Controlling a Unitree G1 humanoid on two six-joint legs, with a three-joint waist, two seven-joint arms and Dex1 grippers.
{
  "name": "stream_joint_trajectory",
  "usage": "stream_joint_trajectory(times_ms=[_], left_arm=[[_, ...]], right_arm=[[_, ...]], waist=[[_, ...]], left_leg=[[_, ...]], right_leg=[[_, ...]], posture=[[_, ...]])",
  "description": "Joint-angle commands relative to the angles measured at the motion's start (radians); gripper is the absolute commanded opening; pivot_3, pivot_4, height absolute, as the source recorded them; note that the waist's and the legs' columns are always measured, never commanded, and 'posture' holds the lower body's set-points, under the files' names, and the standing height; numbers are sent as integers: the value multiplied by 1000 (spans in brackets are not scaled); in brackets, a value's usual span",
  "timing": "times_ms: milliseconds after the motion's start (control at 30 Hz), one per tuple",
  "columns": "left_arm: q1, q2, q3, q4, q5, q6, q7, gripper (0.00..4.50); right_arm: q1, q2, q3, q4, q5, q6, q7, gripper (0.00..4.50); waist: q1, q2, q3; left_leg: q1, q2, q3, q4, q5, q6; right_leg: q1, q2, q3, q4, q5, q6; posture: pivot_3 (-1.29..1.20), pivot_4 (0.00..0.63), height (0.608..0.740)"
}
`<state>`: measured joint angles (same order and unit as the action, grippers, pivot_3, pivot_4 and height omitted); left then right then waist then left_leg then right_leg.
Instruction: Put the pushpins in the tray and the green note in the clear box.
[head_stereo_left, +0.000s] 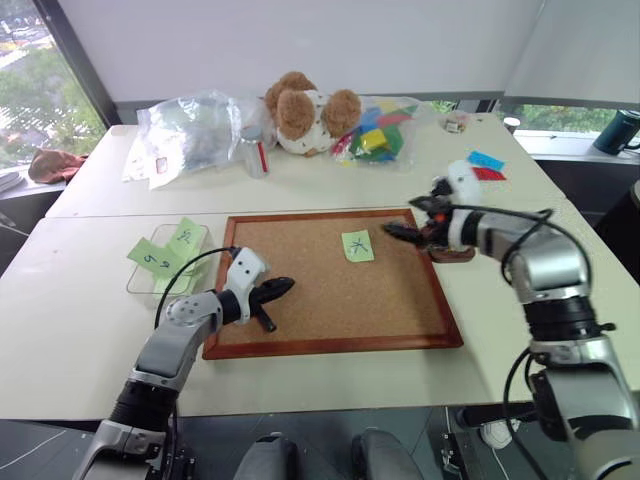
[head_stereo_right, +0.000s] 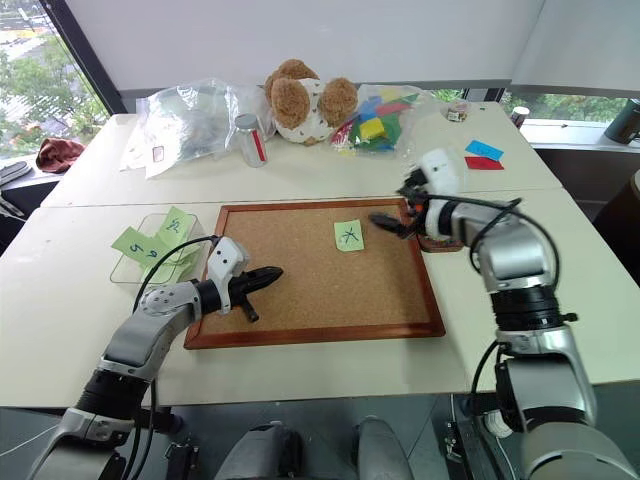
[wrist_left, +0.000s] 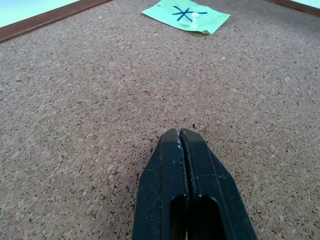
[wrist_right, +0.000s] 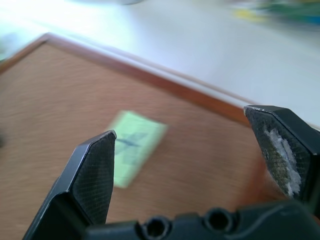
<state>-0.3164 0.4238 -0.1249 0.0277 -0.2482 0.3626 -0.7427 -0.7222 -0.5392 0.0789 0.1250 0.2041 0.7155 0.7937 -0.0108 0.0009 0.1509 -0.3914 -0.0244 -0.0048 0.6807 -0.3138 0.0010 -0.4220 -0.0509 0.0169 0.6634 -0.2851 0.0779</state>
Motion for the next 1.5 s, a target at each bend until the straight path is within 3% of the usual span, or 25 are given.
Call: stream_joint_trajectory(times_ms=[33, 200, 300, 400, 767, 867, 967, 1167, 1500], left_arm=[[24, 3, -19, 28, 25, 22, 3, 0], [31, 5, -17, 19, 24, 25, 7, 0], [36, 6, -16, 13, 25, 25, 11, 0], [38, 5, -16, 11, 25, 25, 14, 0], [43, 5, -14, 5, 22, 28, 23, 0], [47, 7, -14, -1, 22, 30, 26, 0], [50, 9, -12, -4, 21, 31, 28, 0], [63, 13, -14, -6, 22, 36, 27, 0], [62, 4, -21, 19, 22, 39, 25, 0]], right_arm=[[1, 36, 26, -41, 6, -2, -12, 4467], [-2, 91, 49, 25, -14, -32, -46, 4467], [-10, 108, 55, 68, -23, -53, -57, 3616], [-15, 122, 65, 91, -33, -66, -62, 2248], [-25, 157, 76, 148, -59, -104, -71, 2248], [-26, 166, 79, 170, -67, -115, -72, 1363], [-24, 169, 81, 180, -72, -121, -68, 33], [-28, 154, 62, 105, -50, -88, -56, 33], [-14, 67, 15, -195, 25, 84, -35, 33]], waist=[[0, 0, 0], [-1, 0, 0], [-2, 0, 0], [-2, 0, 0], [-3, 0, 0], [-4, 0, 0], [-4, 0, 0], [-4, 0, 0], [-4, 0, 0]], left_leg=[[0, 0, 0, 0, 0, 0], [0, 0, 0, 0, 0, 0], [0, 0, 0, 0, 0, 0], [0, 0, 0, 0, 0, 0], [0, 0, 0, 0, 0, 0], [0, 0, 0, 0, 0, 0], [0, 0, 0, 0, 0, 0], [0, 0, 0, -1, 0, 0], [-1, 0, 0, -2, 0, 0]], right_leg=[[0, 0, 0, 0, 0, 0], [0, 0, 0, 0, 0, 0], [0, 0, 0, 0, 0, 0], [-1, 0, 0, 0, 0, 0], [-1, 0, 0, 0, 0, 0], [-1, 0, 0, 0, 0, 0], [-1, 0, 0, 0, 0, 0], [-1, 0, 0, 0, 0, 0], [-2, 0, 0, 0, 0, 0]], posture=[[0, 150, 740], [0, 150, 740], [0, 150, 740], [0, 150, 740], [0, 150, 740], [0, 150, 740], [0, 150, 740], [0, 150, 740], [0, 150, 740]])
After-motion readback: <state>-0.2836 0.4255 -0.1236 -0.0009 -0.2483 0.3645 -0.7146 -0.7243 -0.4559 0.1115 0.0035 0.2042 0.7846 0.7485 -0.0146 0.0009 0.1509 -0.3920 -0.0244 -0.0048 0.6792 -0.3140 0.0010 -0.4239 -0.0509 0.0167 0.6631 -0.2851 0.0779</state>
